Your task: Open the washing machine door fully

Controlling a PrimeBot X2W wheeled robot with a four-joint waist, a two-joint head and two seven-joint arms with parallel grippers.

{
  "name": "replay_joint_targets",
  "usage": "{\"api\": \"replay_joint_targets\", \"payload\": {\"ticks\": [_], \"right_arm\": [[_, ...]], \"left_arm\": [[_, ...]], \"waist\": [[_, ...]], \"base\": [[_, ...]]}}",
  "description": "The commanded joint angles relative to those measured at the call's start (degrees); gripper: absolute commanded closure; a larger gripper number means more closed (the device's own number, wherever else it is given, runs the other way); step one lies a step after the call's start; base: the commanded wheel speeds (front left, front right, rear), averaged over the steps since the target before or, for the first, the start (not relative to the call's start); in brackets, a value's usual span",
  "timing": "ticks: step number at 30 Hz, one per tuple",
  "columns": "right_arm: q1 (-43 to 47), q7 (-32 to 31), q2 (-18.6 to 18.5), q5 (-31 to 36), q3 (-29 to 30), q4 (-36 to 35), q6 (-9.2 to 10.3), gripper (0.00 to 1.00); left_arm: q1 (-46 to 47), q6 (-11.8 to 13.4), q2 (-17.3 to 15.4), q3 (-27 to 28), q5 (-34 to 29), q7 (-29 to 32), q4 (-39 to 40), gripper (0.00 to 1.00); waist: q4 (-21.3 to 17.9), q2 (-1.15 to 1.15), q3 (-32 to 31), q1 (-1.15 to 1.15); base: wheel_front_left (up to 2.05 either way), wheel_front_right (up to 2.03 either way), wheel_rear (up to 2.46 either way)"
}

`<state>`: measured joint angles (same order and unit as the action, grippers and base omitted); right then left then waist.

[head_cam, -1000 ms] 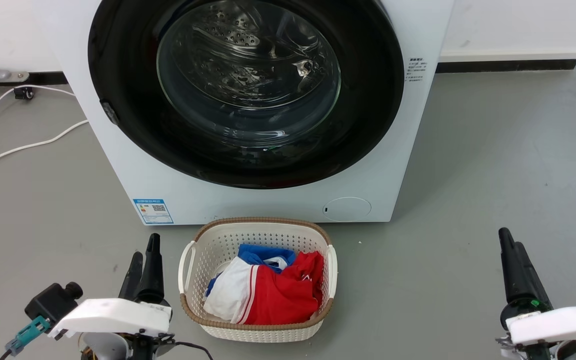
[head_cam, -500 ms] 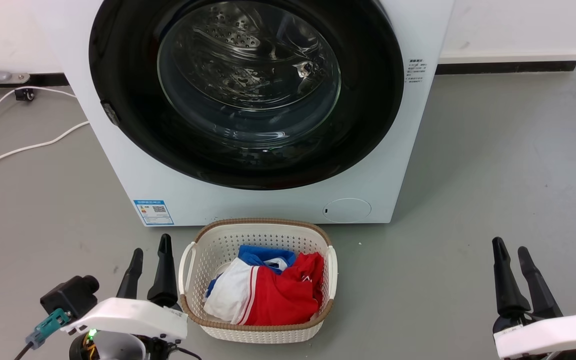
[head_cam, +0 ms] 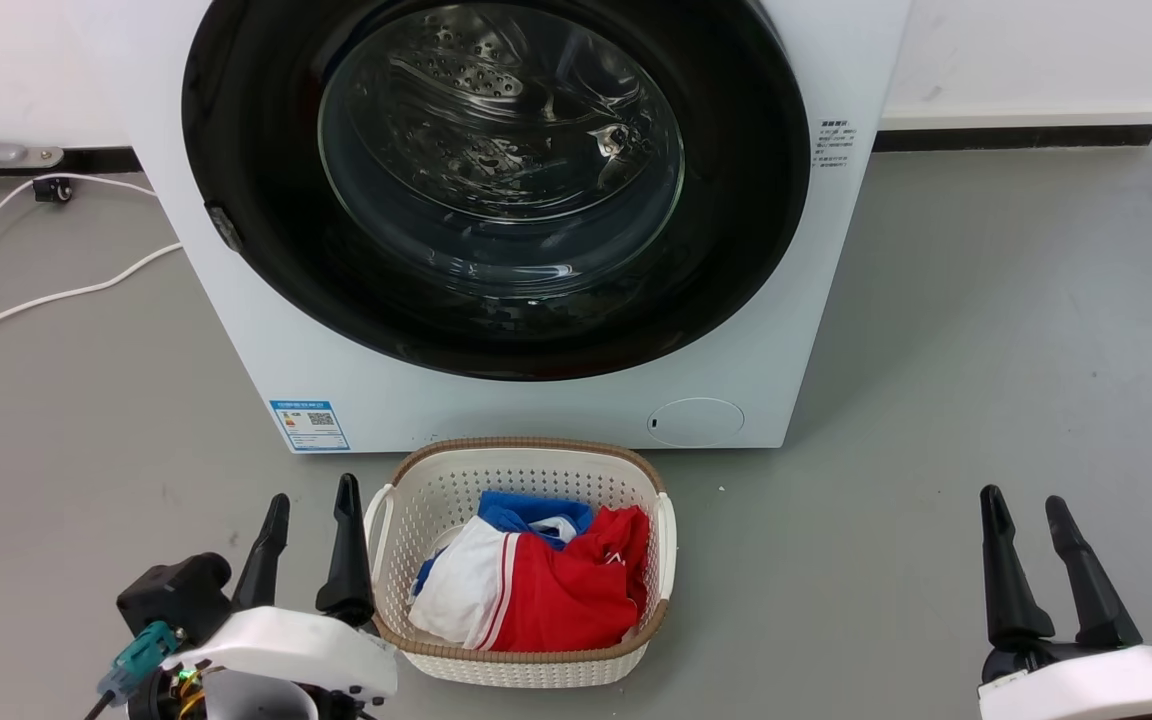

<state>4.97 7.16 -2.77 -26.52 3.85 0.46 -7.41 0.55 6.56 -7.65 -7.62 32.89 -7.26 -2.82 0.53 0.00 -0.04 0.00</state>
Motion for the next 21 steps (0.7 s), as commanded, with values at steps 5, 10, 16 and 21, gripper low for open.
{"api": "replay_joint_targets", "payload": {"ticks": [5,10,16,21], "right_arm": [[0.9,1.3,-0.2,4.8,-0.2,-1.8,-0.11,0.00],[1.6,2.1,-0.2,7.7,-0.1,-2.4,-0.11,0.00],[2.3,2.9,-0.2,10.2,0.2,-3.1,-0.11,0.00],[2.9,3.6,-0.2,11.9,0.3,-3.5,-0.12,0.00]], "left_arm": [[-0.4,0.8,-0.8,-1.4,-4.3,-1.2,1.4,0.00],[-0.9,1.0,-1.1,-2.1,-7.0,-2.0,2.0,0.00],[-1.4,0.8,-1.0,-2.5,-9.9,-2.8,2.4,0.00],[-1.9,0.2,-0.6,-2.5,-12.3,-3.5,2.5,0.00]], "waist": [[0.0,0.00,0.0,0.00],[0.0,0.00,-0.1,0.00],[0.1,0.00,0.0,0.00],[0.1,0.00,0.0,0.00]], "base": [[0.00,0.00,0.00],[0.00,0.00,0.00],[0.00,0.00,0.00],[0.00,0.00,0.00]]}}
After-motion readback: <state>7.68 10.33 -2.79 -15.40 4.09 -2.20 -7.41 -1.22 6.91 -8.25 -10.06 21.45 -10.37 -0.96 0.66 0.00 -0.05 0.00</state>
